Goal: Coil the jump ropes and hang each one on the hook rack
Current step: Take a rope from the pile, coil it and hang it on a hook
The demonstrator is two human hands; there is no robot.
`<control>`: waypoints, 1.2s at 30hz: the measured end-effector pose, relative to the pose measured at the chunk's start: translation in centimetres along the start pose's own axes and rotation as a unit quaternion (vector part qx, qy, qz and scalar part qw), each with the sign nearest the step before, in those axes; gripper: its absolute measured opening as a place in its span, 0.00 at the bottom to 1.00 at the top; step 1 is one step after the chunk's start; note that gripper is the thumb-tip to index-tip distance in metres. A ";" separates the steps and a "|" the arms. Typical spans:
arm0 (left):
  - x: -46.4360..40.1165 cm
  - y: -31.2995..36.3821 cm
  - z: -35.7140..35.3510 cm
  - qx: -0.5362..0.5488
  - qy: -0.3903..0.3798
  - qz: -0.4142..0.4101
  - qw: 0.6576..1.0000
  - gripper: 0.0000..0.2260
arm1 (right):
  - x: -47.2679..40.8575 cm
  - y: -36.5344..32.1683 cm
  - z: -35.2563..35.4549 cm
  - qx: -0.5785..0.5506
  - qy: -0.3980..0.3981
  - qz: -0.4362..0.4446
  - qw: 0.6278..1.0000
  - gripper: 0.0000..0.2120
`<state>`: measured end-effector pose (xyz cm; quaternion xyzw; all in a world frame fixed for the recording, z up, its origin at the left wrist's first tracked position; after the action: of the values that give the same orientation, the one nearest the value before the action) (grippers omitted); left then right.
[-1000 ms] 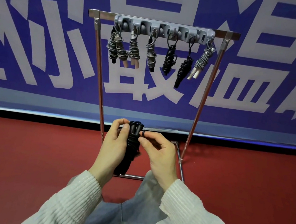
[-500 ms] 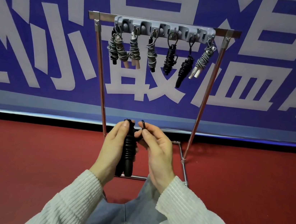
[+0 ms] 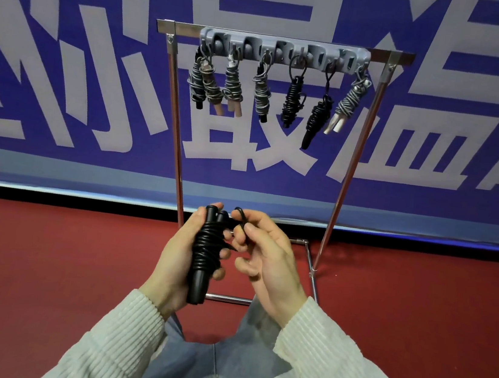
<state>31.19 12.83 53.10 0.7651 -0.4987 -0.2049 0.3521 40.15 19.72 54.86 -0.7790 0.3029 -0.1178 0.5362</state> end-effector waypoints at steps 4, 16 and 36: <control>0.4 -0.2 -0.4 -0.105 0.006 -0.021 0.994 0.16 | -0.2 0.1 0.6 0.124 0.030 0.010 0.992 0.13; -0.2 0.5 0.4 -0.083 0.099 -0.064 0.990 0.12 | -0.4 -0.7 0.8 0.106 0.047 0.036 0.993 0.10; 2.6 -0.5 -5.0 -0.605 -0.140 -0.130 0.773 0.15 | -2.1 -3.7 0.9 0.294 -0.093 -0.130 0.942 0.06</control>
<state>35.89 12.31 56.11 0.4140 -0.2113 -0.6132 0.6386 40.25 22.58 58.17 -0.6267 0.0994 -0.1977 0.7472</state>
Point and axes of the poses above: each hand's wrist, its own x-axis away from the middle knuckle, its own z-axis out of the back of the hand, y = z × x, the point moved 7 cm from there along -x, towards the middle knuckle, and after that the axes turned 5 degrees about x, right-handed, at the moved point
